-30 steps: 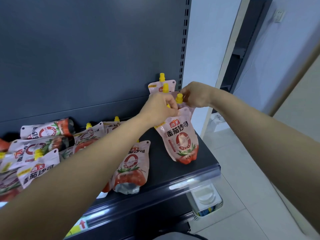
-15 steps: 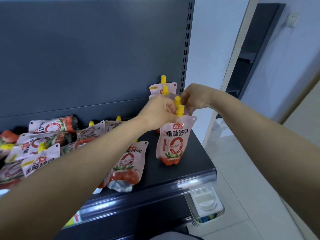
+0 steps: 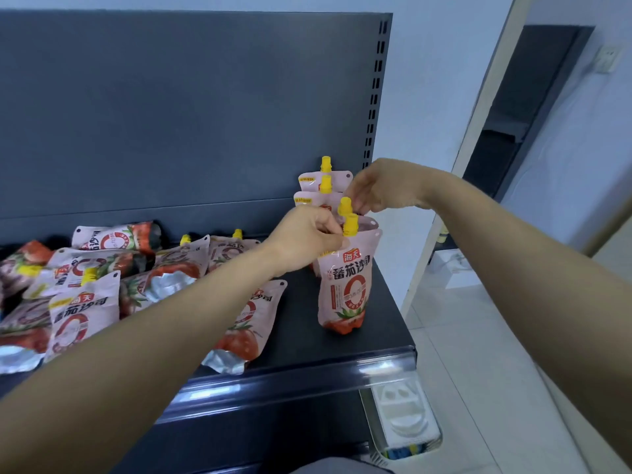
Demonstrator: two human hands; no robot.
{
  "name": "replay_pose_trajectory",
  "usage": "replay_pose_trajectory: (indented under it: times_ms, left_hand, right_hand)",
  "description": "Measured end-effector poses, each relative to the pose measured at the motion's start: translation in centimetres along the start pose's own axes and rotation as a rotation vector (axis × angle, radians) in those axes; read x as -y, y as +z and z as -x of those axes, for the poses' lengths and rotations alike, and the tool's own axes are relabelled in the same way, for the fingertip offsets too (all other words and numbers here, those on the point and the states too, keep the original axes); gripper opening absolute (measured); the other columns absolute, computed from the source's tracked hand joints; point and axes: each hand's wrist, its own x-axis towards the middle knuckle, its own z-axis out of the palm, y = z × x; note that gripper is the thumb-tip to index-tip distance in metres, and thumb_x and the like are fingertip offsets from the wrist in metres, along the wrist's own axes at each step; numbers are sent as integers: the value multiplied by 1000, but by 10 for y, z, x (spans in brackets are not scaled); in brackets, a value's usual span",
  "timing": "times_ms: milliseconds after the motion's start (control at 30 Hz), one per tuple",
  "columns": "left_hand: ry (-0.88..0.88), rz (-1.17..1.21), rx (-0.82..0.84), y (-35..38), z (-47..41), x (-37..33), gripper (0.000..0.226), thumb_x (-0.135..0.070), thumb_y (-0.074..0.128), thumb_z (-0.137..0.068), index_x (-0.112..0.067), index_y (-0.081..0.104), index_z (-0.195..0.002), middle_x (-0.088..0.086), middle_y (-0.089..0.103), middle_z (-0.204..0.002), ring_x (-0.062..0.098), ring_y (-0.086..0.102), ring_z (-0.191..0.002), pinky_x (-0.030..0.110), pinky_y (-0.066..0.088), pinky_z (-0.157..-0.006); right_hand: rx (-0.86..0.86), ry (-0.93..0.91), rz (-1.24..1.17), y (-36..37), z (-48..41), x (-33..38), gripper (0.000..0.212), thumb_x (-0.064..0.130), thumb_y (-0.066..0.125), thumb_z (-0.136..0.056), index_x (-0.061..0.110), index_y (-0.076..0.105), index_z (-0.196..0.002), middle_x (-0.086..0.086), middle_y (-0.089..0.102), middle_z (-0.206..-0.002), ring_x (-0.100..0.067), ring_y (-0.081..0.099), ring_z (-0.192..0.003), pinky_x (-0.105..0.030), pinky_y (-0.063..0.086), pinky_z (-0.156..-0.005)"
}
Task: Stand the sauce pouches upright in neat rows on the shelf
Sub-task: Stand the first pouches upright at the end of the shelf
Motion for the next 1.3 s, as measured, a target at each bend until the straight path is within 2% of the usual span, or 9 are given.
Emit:
replay_pose_trajectory:
  times_ms: [100,200,267,567,700,767,1100,1200,1300]
  left_hand:
    - [-3,24,17,4,2,0,16,-5,70,-79,-11,61,-67,-4,61,-68,-8,56,-55,7,46,-61]
    - [-91,-16,181,0,4,3,7,-10,71,-80,-6,65,-76,5,64,-80,9,63,-73,27,55,-73]
    - [-115,-32,210,-2,7,3,6,-10,70,-80,-7,66,-77,2,65,-78,13,64,-73,29,57,-70]
    - [-45,-208,66,-4,8,7,22,-14,74,-77,5,64,-78,20,66,-82,28,58,-73,49,55,-80]
    - [-83,-104,183,-11,7,4,24,-15,73,-78,6,67,-87,26,68,-97,22,64,-79,32,59,-73]
    - [-82,-76,200,-11,7,3,23,-15,72,-78,5,69,-89,24,69,-97,18,65,-79,21,57,-66]
    - [-71,-46,149,-9,6,5,17,-17,72,-78,-6,74,-90,3,72,-81,18,69,-78,20,58,-62]
    - [-58,-62,127,-10,6,6,20,-22,72,-79,-6,75,-92,7,74,-87,22,68,-88,32,58,-77]
    - [-44,-65,124,-11,9,8,20,-23,71,-79,-9,75,-93,-8,71,-79,17,61,-104,39,48,-93]
  right_hand:
    - [-17,-31,-50,-3,-1,0,30,-6,55,-84,6,69,-108,-16,70,-107,-30,66,-104,-37,50,-96]
    - [-32,-63,-50,-4,-3,1,27,-1,58,-84,6,70,-107,-16,71,-106,-30,66,-104,-37,51,-94]
    - [-62,-89,-67,-5,-3,3,26,0,58,-85,6,70,-107,-14,71,-106,-29,66,-104,-37,51,-94]
    - [-77,-133,-103,-1,-1,11,24,0,53,-90,6,70,-108,-7,65,-103,-21,61,-97,-31,48,-95]
    - [-76,-136,-88,-1,-4,12,24,1,54,-91,8,71,-105,-6,63,-103,-19,57,-95,-33,47,-94]
    - [-77,-141,-84,0,-4,12,23,1,54,-90,9,71,-104,-7,64,-102,-19,56,-93,-33,47,-93]
    - [-81,-126,-59,2,-1,12,23,3,53,-91,10,71,-105,-5,63,-110,-20,58,-101,-35,47,-97]
    - [-88,-120,-52,2,-1,14,23,3,53,-92,9,71,-106,-3,62,-111,-19,57,-102,-35,46,-98]
    - [-90,-119,-56,3,0,16,22,4,53,-92,9,70,-106,-2,61,-109,-18,56,-101,-35,46,-98]
